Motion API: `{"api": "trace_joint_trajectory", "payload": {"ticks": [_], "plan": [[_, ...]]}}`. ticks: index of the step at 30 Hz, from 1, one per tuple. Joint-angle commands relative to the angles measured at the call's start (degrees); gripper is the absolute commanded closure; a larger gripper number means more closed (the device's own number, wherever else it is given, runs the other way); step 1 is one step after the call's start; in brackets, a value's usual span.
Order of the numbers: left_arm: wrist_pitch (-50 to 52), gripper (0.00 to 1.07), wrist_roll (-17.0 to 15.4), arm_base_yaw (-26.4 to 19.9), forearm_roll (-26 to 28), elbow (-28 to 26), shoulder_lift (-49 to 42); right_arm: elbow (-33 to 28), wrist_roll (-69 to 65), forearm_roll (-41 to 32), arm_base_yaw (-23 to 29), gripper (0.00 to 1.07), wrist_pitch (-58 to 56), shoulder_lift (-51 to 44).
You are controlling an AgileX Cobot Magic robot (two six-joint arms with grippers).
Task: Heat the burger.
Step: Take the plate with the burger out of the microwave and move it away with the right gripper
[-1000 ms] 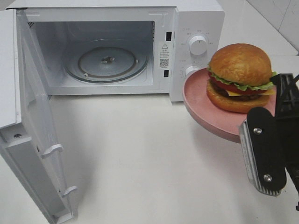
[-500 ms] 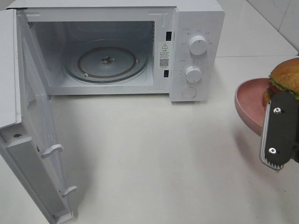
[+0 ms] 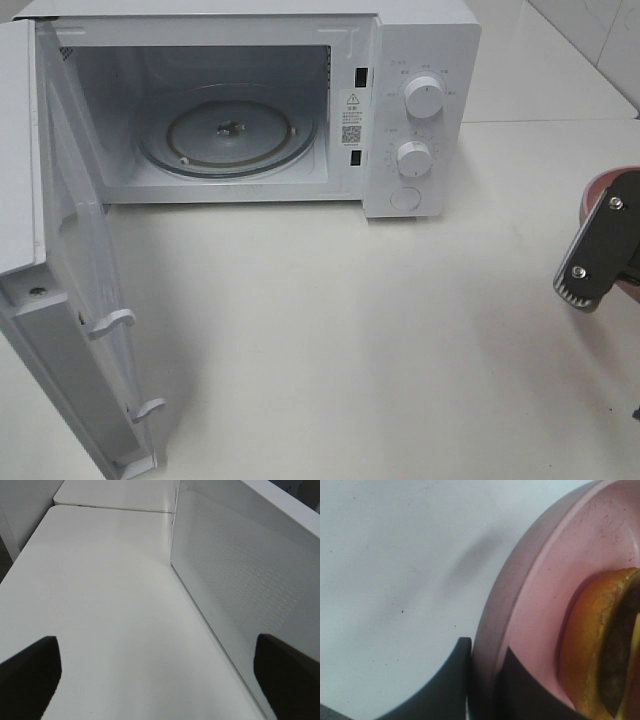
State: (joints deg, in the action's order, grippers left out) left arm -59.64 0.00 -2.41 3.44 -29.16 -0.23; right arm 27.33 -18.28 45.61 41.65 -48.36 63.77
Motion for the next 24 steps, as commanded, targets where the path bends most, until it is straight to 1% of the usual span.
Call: {"api": "trace_joint_trajectory", "payload": {"ticks": [1, 2, 6, 7, 8, 9, 10, 12, 14, 17, 19, 22, 24], "plan": [[0.29, 0.07, 0.0, -0.23, 0.11, 0.23, -1.15, 0.69, -7.05, 3.9, -0.23, 1.07, -1.66, 3.78], [0.29, 0.07, 0.0, -0.23, 0.11, 0.23, -1.15, 0.69, -7.05, 3.9, -0.23, 1.07, -1.66, 3.78], [0.29, 0.07, 0.0, -0.23, 0.11, 0.23, -1.15, 0.92, -16.44, 3.9, -0.23, 1.07, -1.55, 9.8], [0.29, 0.07, 0.0, -0.23, 0.11, 0.23, -1.15, 0.92, -16.44, 3.9, -0.23, 1.07, -1.55, 9.8], [0.29, 0.07, 0.0, -0.23, 0.11, 0.23, -1.15, 1.6, -20.91, 3.78, -0.23, 1.07, -1.6, 12.32], [0.29, 0.07, 0.0, -0.23, 0.11, 0.23, -1.15, 1.6, -20.91, 3.78, -0.23, 1.07, -1.6, 12.32], [0.29, 0.07, 0.0, -0.23, 0.11, 0.23, -1.15, 2.64, -24.75, 3.9, -0.23, 1.07, -2.01, 14.5], [0.29, 0.07, 0.0, -0.23, 0.11, 0.23, -1.15, 3.21, -26.64, 3.95, -0.23, 1.07, -2.52, 15.76], [0.29, 0.07, 0.0, -0.23, 0.11, 0.23, -1.15, 5.33, -32.77, 5.04, -0.29, 1.07, -4.64, 20.23], [0.29, 0.07, 0.0, -0.23, 0.11, 0.23, -1.15, 5.67, -33.98, 5.21, -0.46, 1.07, -5.1, 21.37], [0.29, 0.07, 0.0, -0.23, 0.11, 0.23, -1.15, 6.88, -36.38, 5.33, -0.46, 1.07, -6.19, 25.32], [0.29, 0.07, 0.0, -0.23, 0.11, 0.23, -1.15, 6.93, -36.61, 5.33, -0.46, 1.07, -6.19, 26.24], [0.29, 0.07, 0.0, -0.23, 0.11, 0.23, -1.15, 7.05, -37.53, 5.96, -0.46, 1.06, -6.13, 28.48]]}}
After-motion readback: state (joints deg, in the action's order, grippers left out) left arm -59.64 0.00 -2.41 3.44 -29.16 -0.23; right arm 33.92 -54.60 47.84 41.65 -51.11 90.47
